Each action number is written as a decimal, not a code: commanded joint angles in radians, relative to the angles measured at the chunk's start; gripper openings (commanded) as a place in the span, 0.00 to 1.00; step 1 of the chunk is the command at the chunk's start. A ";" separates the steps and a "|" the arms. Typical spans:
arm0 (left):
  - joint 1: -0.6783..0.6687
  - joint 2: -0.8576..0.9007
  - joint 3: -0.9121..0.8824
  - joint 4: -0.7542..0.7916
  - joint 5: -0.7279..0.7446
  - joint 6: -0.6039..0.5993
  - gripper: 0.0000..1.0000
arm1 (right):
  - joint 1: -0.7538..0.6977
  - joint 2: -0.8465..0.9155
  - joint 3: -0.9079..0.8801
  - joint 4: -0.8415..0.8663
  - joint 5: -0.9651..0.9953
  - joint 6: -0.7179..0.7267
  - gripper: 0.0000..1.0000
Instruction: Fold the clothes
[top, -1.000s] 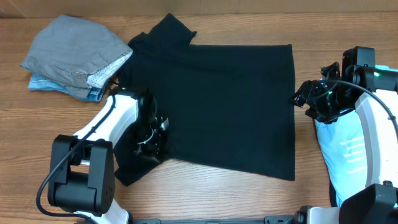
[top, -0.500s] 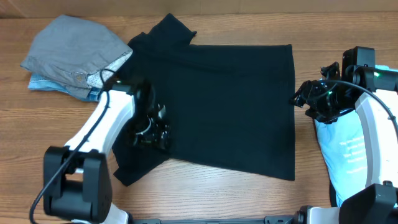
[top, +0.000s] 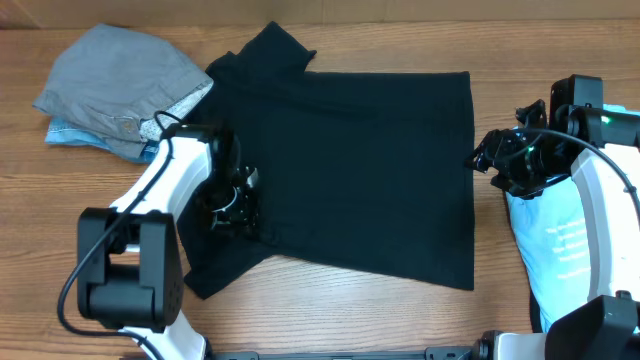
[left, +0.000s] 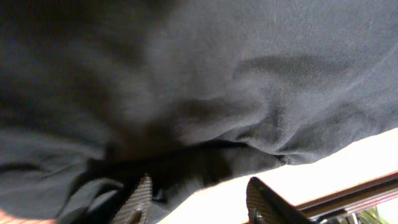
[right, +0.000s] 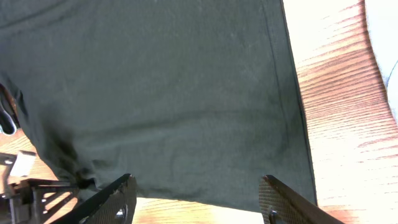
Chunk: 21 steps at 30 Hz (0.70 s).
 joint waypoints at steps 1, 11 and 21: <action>-0.023 0.034 -0.018 -0.024 0.030 0.006 0.38 | -0.003 -0.025 -0.001 0.004 -0.004 -0.005 0.66; -0.064 0.035 -0.027 -0.195 0.138 0.006 0.04 | -0.003 -0.025 -0.001 0.004 0.026 -0.004 0.66; -0.185 0.033 -0.027 -0.284 0.152 -0.043 0.05 | -0.003 -0.025 -0.001 0.004 0.047 -0.004 0.67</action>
